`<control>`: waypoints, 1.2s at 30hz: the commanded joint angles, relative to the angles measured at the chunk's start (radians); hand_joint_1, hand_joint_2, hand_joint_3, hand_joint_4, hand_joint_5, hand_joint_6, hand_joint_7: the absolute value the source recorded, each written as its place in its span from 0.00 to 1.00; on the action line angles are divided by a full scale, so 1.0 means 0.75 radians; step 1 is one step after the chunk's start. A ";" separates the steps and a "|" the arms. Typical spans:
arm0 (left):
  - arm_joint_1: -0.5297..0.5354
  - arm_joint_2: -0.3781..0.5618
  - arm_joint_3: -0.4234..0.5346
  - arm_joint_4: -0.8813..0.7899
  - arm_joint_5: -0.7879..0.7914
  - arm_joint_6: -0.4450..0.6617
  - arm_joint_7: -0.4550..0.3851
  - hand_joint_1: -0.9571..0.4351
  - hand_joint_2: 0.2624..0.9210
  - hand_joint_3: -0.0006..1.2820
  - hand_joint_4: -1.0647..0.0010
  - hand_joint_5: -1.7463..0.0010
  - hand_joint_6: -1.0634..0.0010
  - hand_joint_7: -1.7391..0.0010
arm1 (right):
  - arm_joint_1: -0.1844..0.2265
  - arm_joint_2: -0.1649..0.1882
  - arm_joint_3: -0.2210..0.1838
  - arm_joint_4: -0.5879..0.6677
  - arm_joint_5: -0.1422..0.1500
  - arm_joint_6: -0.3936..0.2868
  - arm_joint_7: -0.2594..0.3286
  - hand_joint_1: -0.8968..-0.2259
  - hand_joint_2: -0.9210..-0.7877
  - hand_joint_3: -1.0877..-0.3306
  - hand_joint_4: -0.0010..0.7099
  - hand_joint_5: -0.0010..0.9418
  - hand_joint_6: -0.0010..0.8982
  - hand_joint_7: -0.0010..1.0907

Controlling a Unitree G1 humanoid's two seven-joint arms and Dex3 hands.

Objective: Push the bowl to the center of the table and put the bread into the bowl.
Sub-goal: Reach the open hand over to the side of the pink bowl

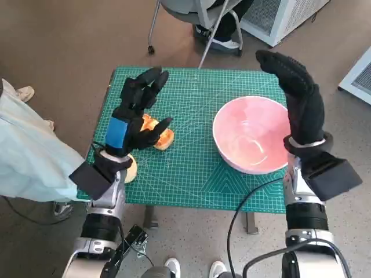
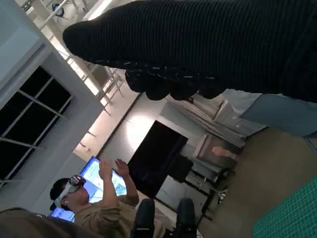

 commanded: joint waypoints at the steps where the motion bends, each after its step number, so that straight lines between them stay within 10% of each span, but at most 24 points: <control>1: -0.034 0.013 0.005 -0.026 0.001 0.006 0.010 0.38 1.00 0.26 0.69 1.00 0.97 0.59 | 0.029 0.011 0.006 0.016 0.009 -0.001 0.014 0.43 0.00 0.38 0.36 0.00 0.00 0.62; 15: -0.077 0.031 0.024 0.015 0.000 -0.038 0.008 0.38 1.00 0.25 0.69 1.00 0.97 0.59 | 0.014 -0.043 -0.043 0.132 0.022 -0.058 0.036 0.42 0.00 0.39 0.36 0.00 0.00 0.60; 36: -0.100 0.065 0.037 0.030 0.013 -0.090 0.032 0.37 1.00 0.23 0.68 1.00 0.92 0.63 | -0.012 -0.236 -0.191 0.584 -0.104 0.016 -0.385 0.58 0.00 0.25 0.33 0.00 0.00 0.53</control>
